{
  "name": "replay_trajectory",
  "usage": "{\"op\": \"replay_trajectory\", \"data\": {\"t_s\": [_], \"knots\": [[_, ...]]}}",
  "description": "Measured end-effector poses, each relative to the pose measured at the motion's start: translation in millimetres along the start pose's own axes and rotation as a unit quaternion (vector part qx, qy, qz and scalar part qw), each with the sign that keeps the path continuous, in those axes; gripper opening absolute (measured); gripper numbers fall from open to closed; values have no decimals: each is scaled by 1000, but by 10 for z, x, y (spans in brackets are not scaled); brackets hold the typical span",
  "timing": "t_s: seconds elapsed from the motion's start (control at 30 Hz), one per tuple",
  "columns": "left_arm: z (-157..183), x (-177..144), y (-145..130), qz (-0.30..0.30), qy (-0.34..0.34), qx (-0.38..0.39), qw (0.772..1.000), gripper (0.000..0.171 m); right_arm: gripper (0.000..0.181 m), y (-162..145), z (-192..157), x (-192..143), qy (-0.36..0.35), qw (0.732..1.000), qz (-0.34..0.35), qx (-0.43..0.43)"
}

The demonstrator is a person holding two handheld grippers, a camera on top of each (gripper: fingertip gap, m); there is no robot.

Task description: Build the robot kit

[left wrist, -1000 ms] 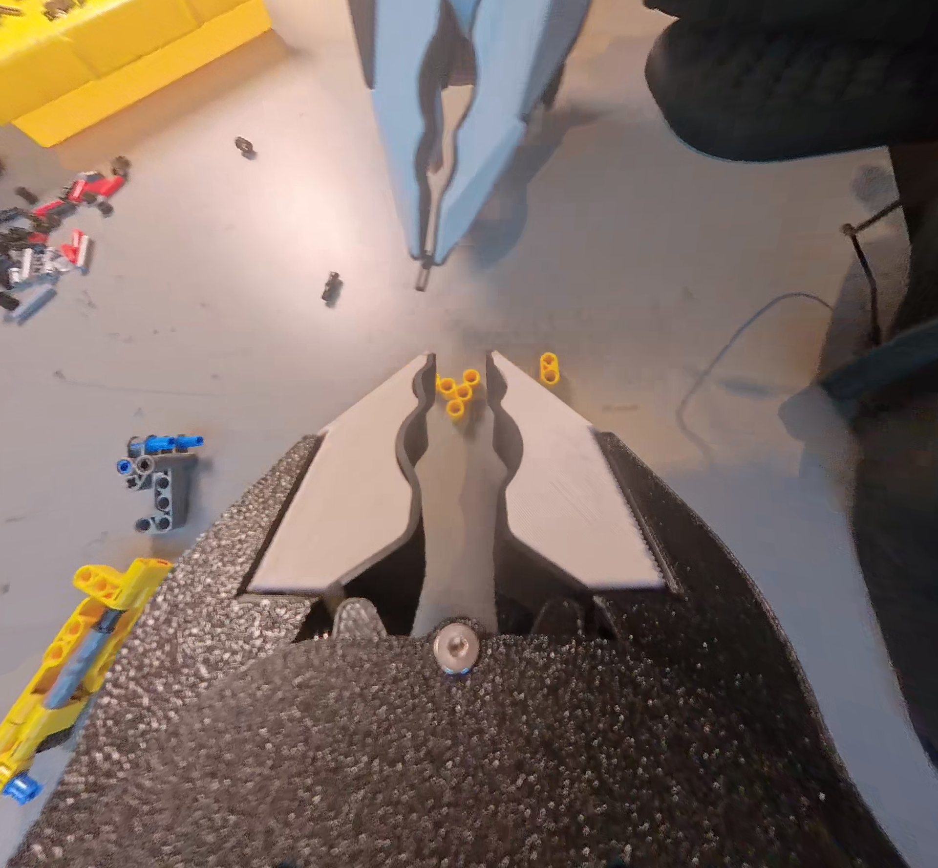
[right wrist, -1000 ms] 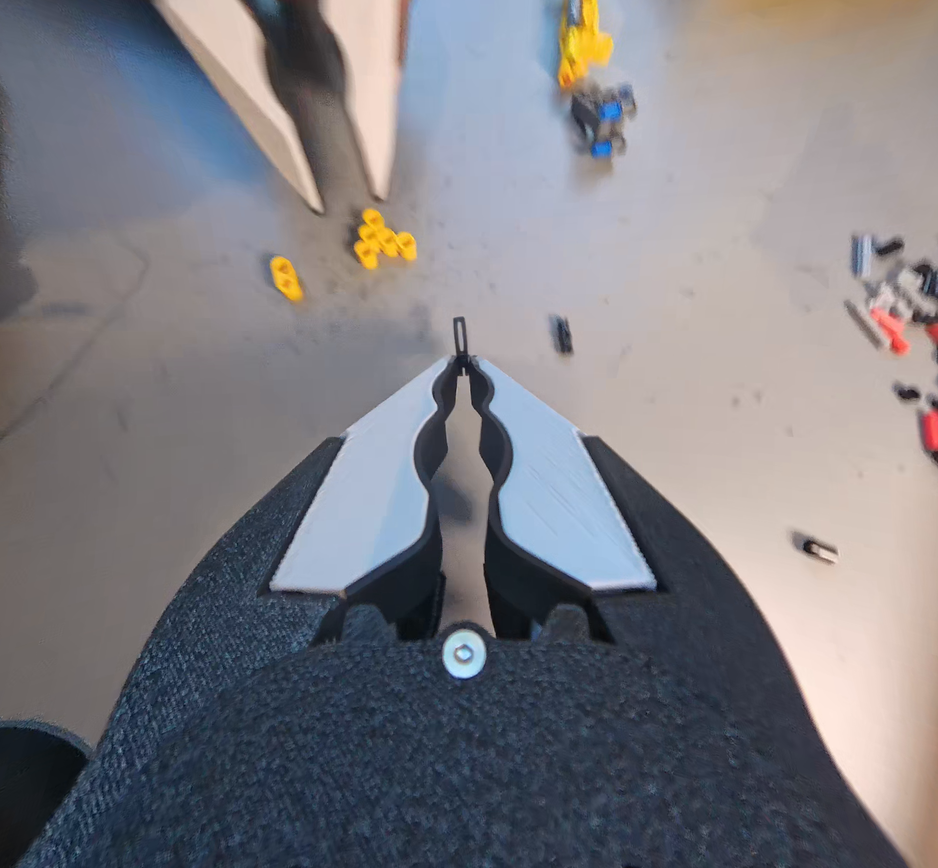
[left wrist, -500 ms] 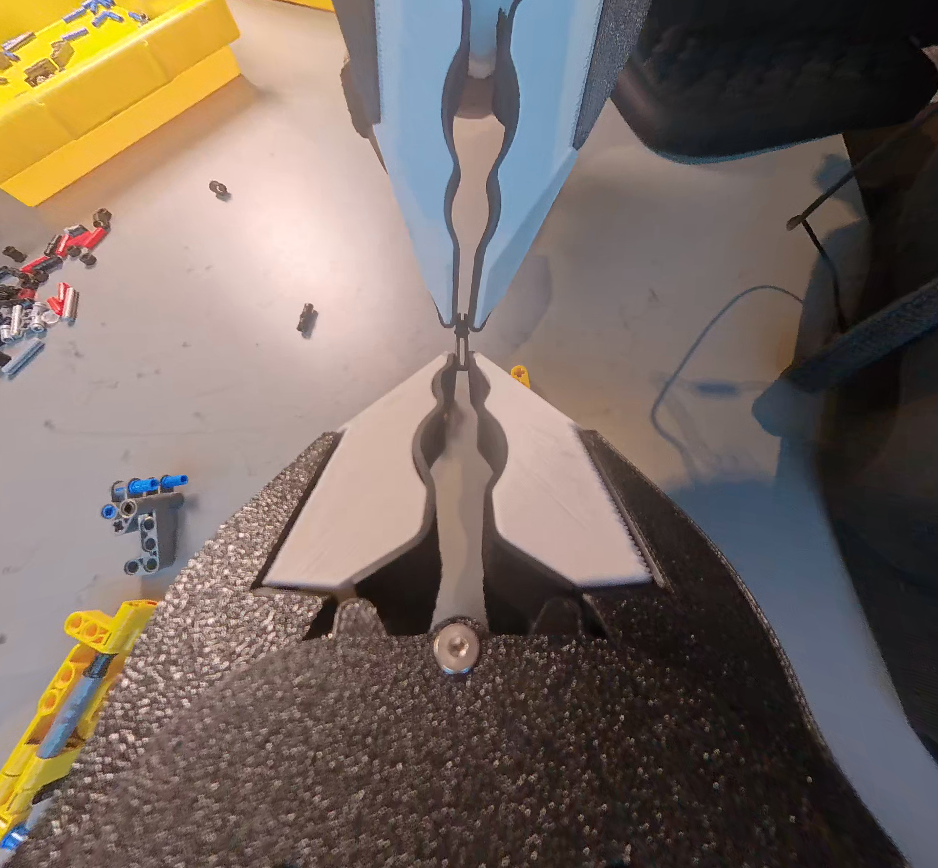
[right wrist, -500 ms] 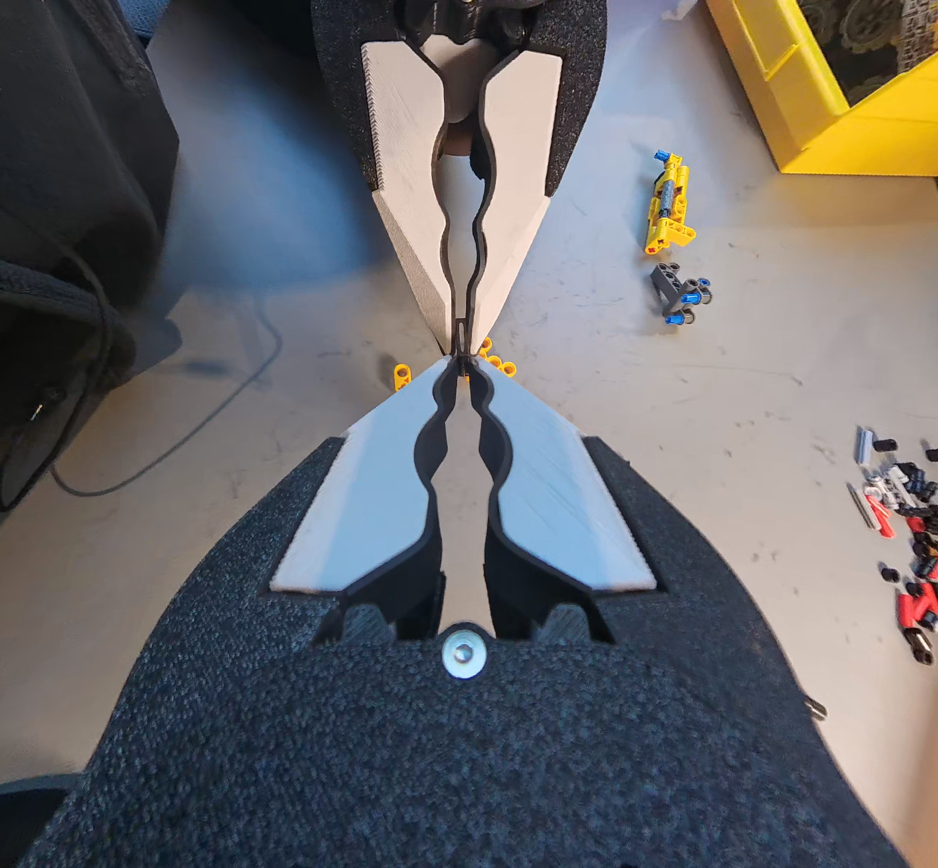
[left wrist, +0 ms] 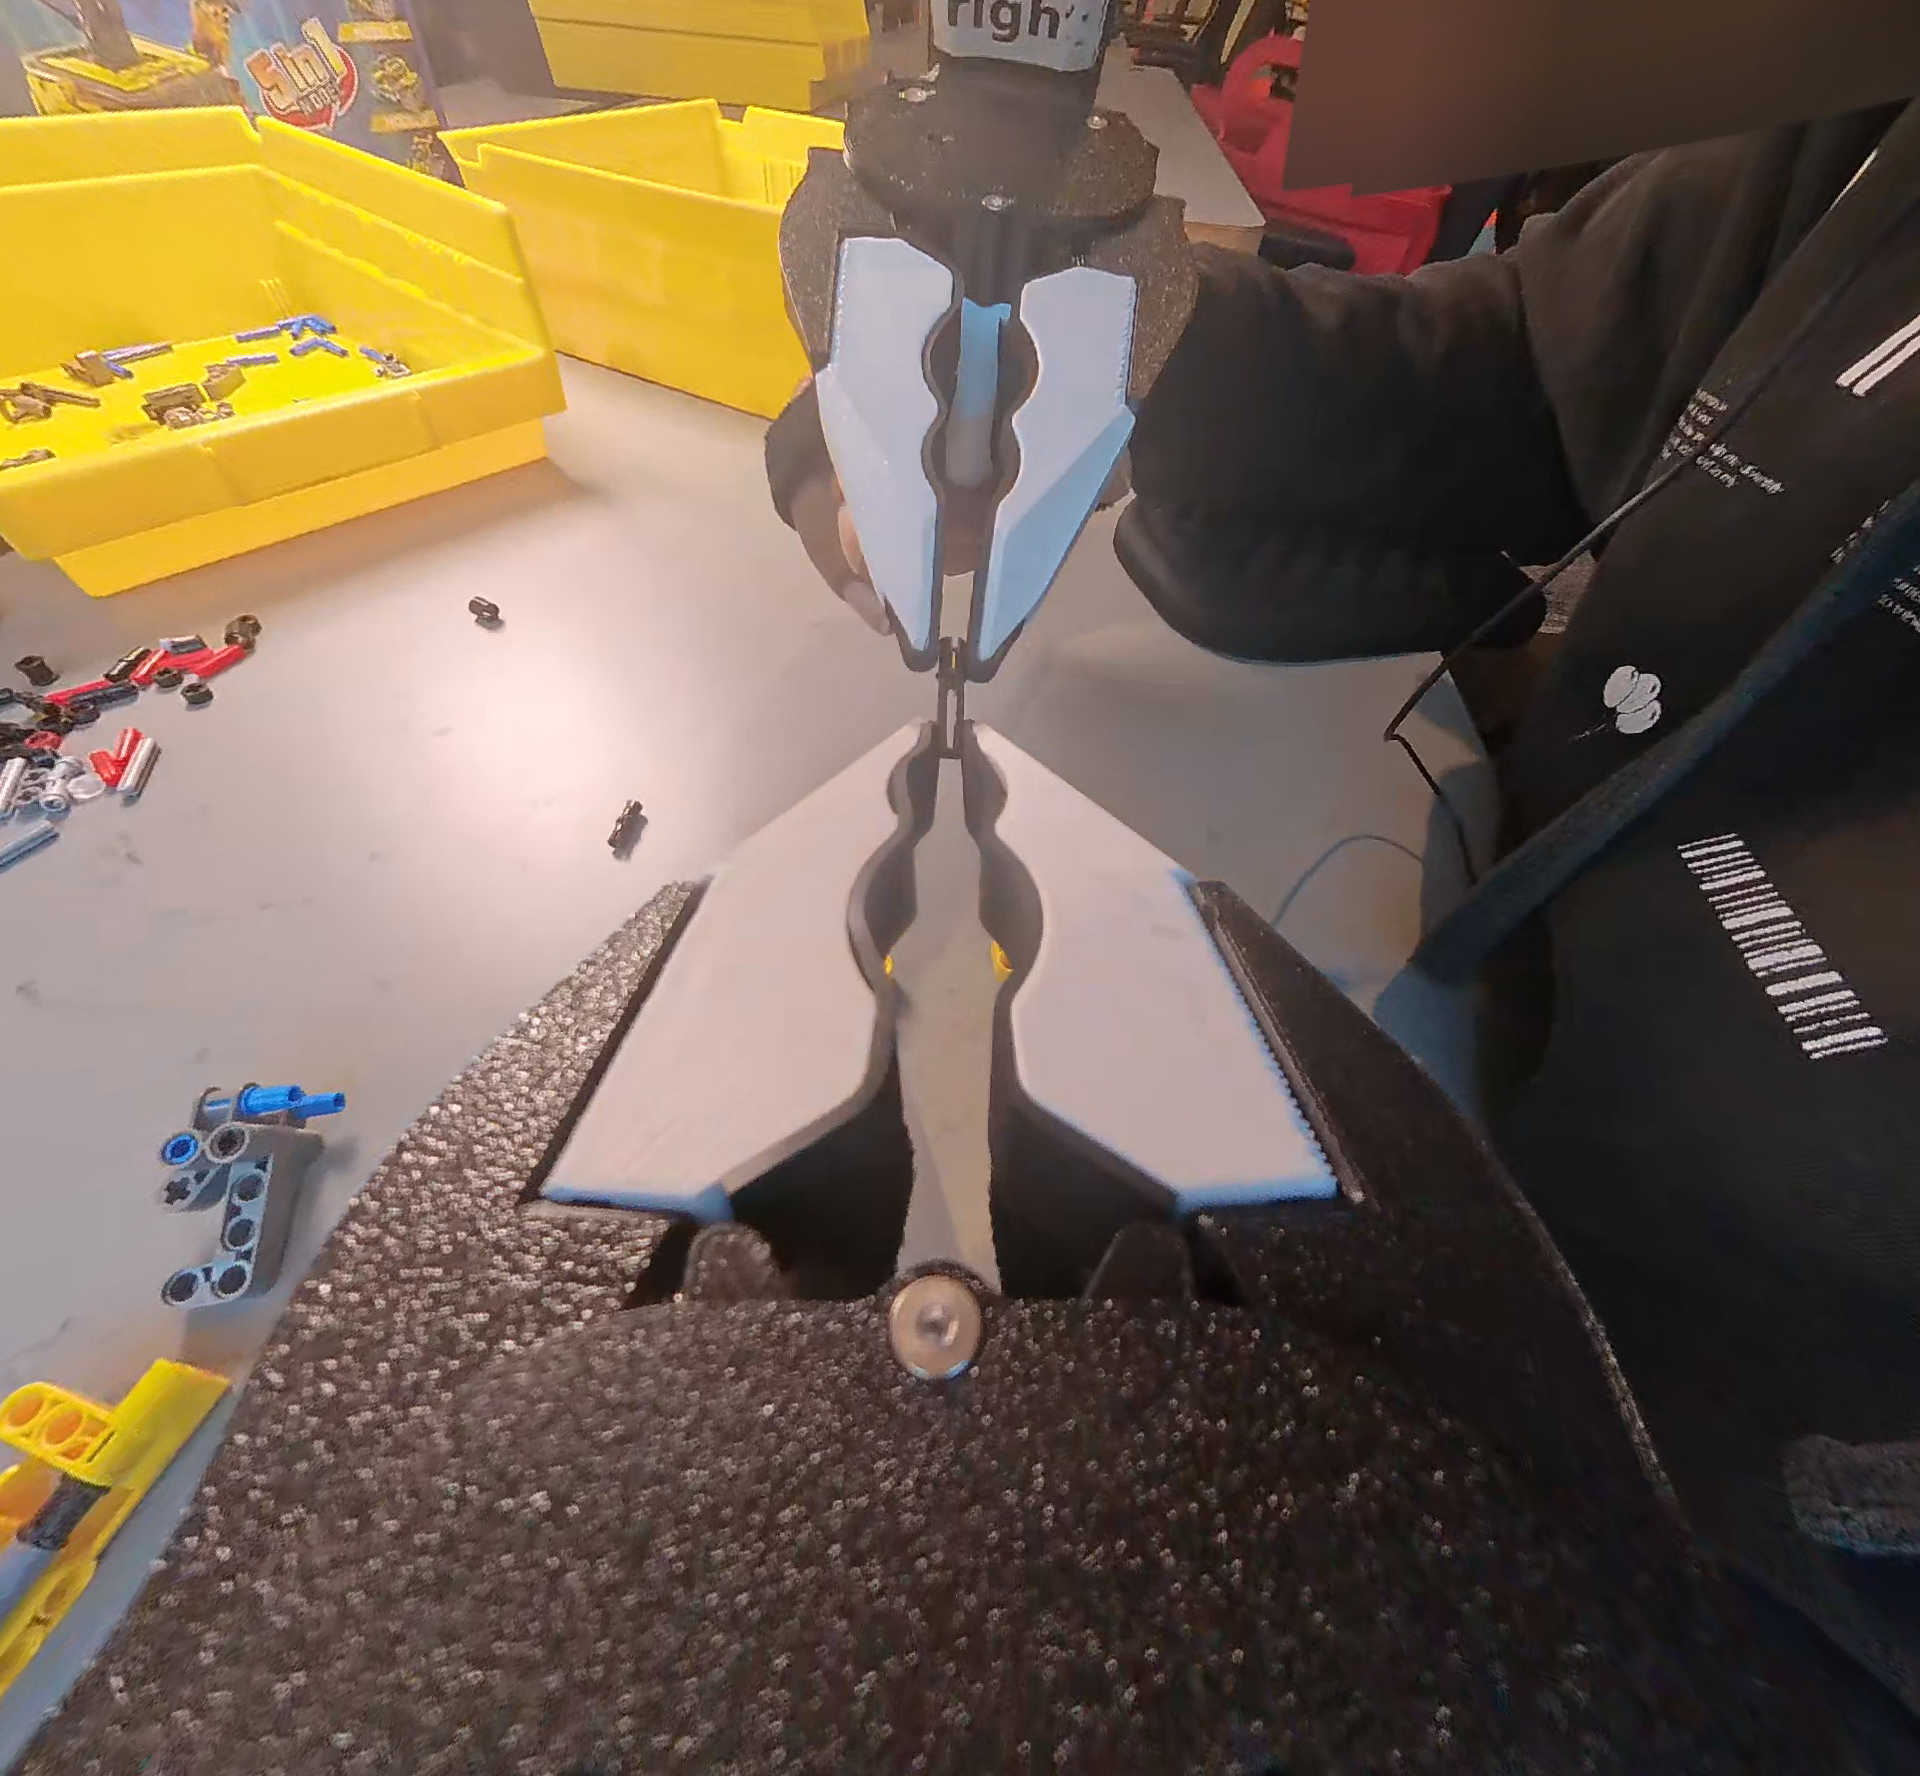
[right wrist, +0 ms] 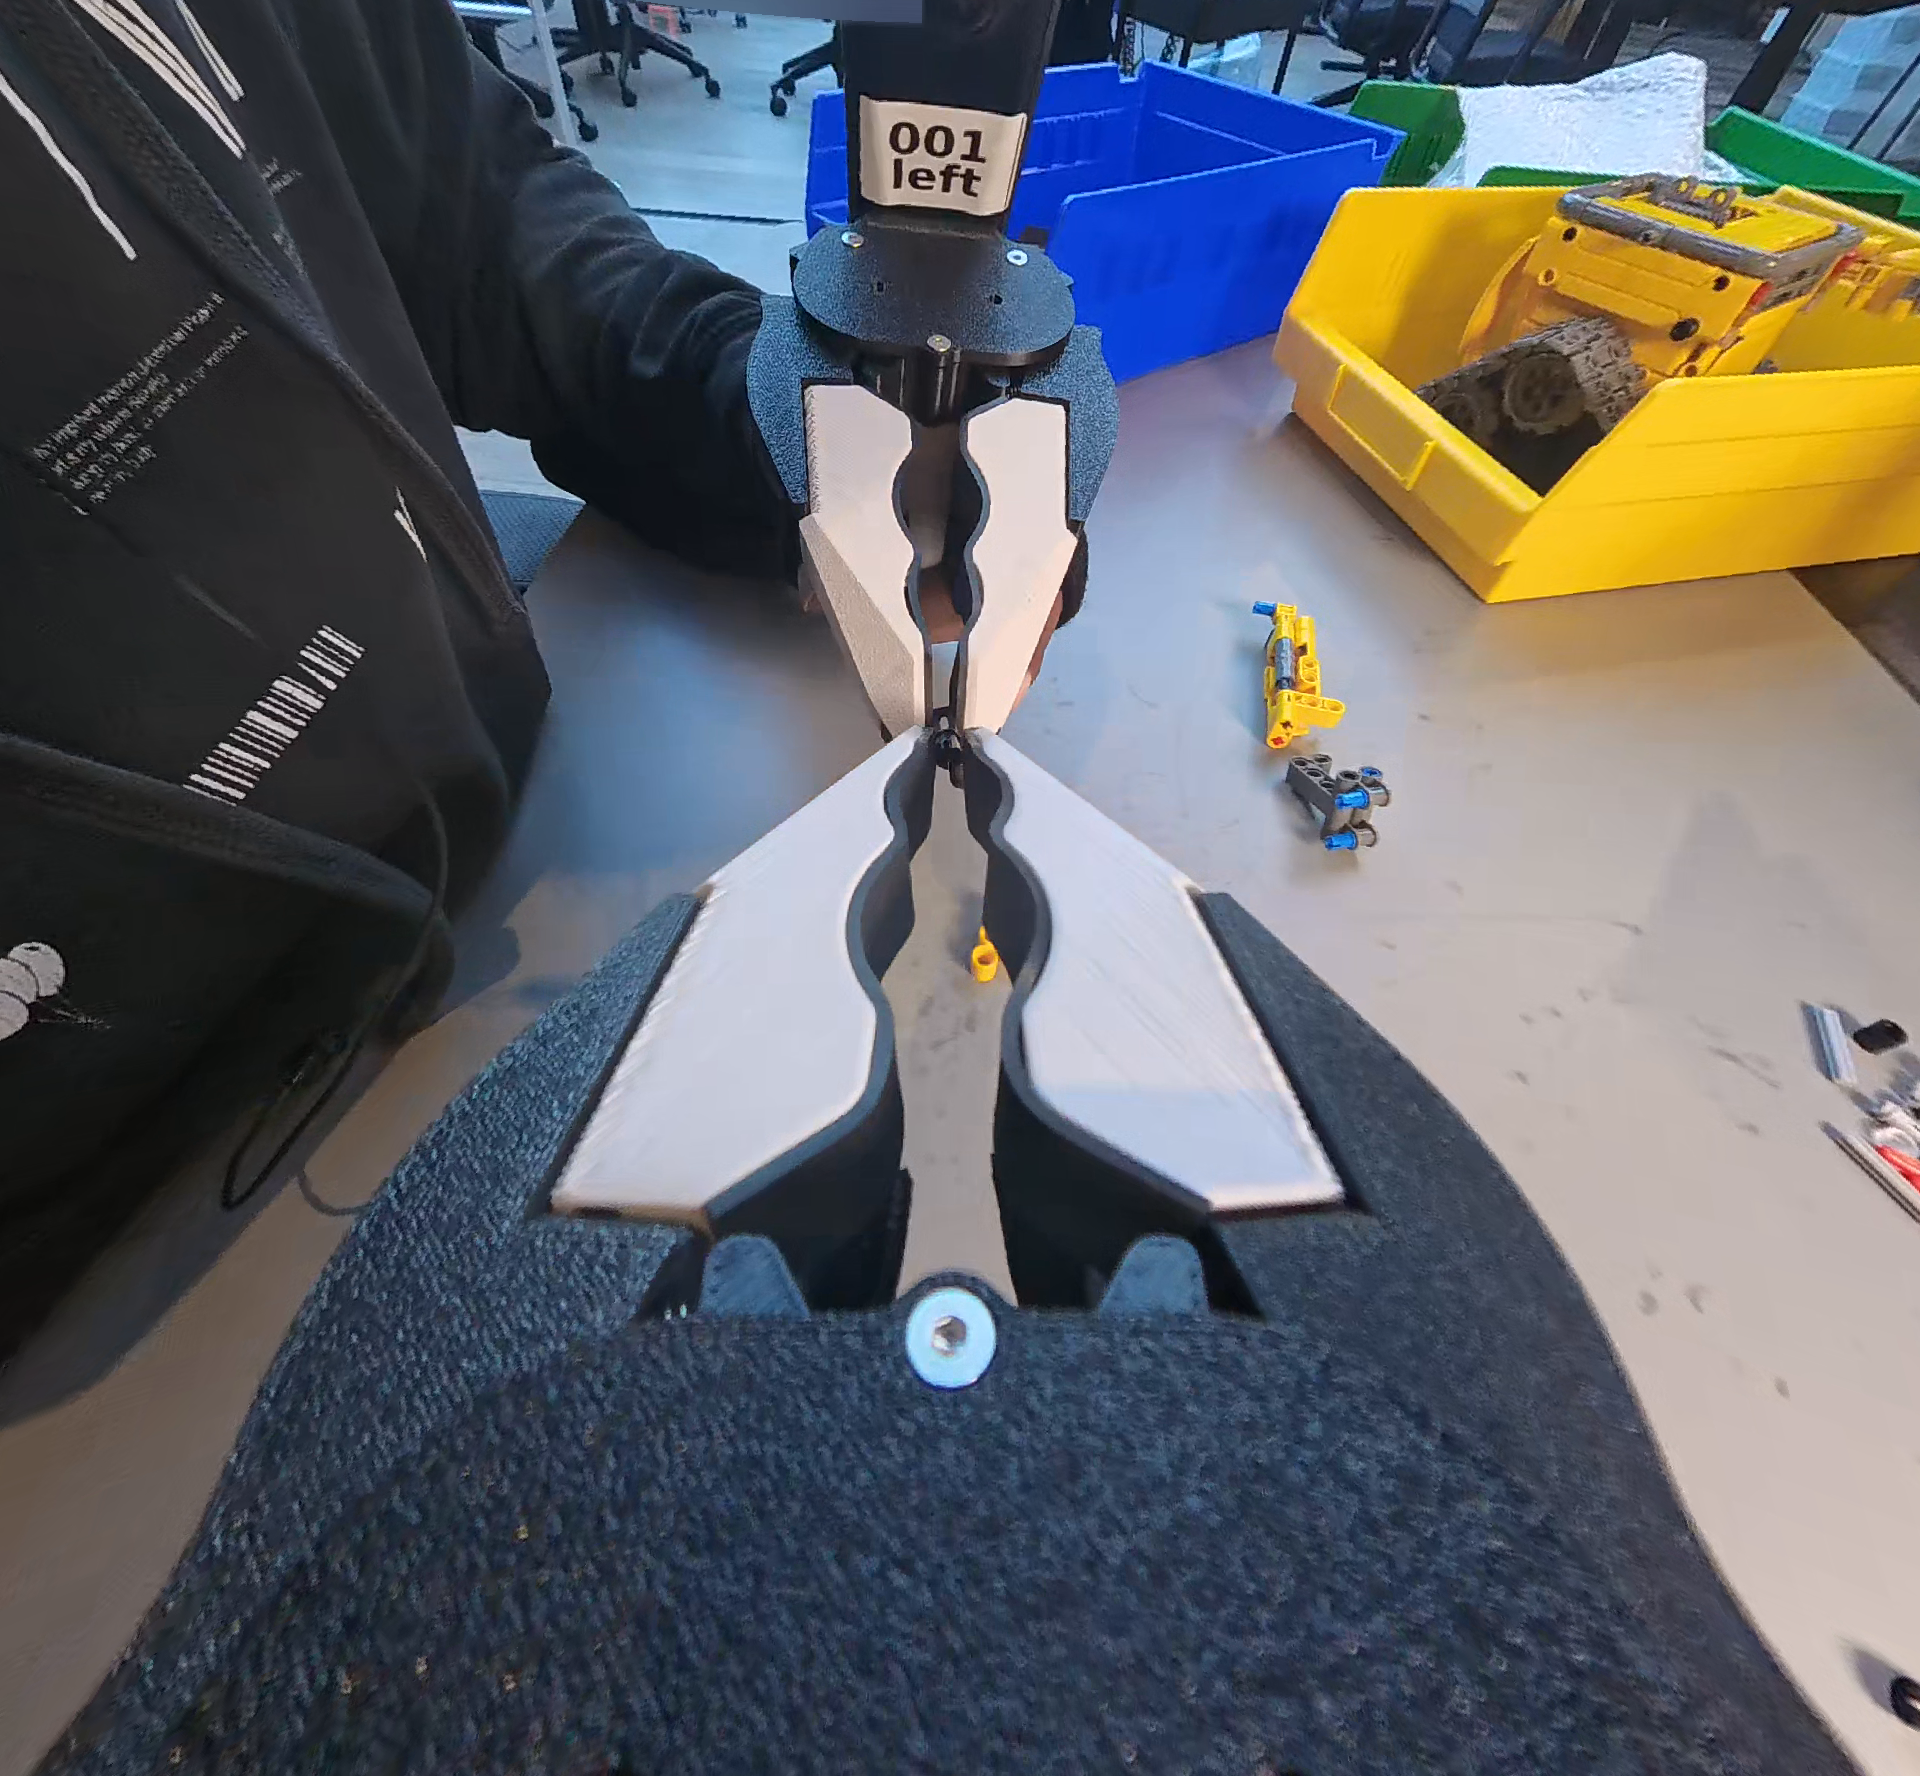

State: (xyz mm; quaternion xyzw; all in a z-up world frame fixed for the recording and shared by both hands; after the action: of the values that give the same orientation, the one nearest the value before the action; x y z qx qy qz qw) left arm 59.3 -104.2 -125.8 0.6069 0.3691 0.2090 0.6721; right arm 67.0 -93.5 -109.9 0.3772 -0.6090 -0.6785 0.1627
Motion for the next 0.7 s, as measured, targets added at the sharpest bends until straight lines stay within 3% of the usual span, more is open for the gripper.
{"op": "replay_trajectory", "data": {"t_s": [0.37,0.43,0.57,0.7], "knots": [[27,12,-41,-14,-7,2,1000,3,4,-27,-11,14,13,1000,-4,15],[41,32,-148,-50,-11,11,999,8,4,-123,-17,21,17,998,-48,23],[122,43,-430,-144,-35,9,989,22,4,-505,-81,41,40,977,-205,46],[183,91,-748,-231,-25,46,971,22,4,-637,-157,147,62,956,-282,58]]}}
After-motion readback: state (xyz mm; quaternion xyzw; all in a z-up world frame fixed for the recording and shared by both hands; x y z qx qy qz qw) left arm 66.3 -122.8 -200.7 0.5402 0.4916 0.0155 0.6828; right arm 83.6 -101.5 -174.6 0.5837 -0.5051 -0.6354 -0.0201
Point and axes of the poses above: each gripper's, where its closed fingertips meet, x out along the fingers, y out of its top, z = x × y across the jaws, the point moved 1 cm from there along -x, back along the fingers, and after that the axes turned 15 degrees about y, right-handed, at the moved point
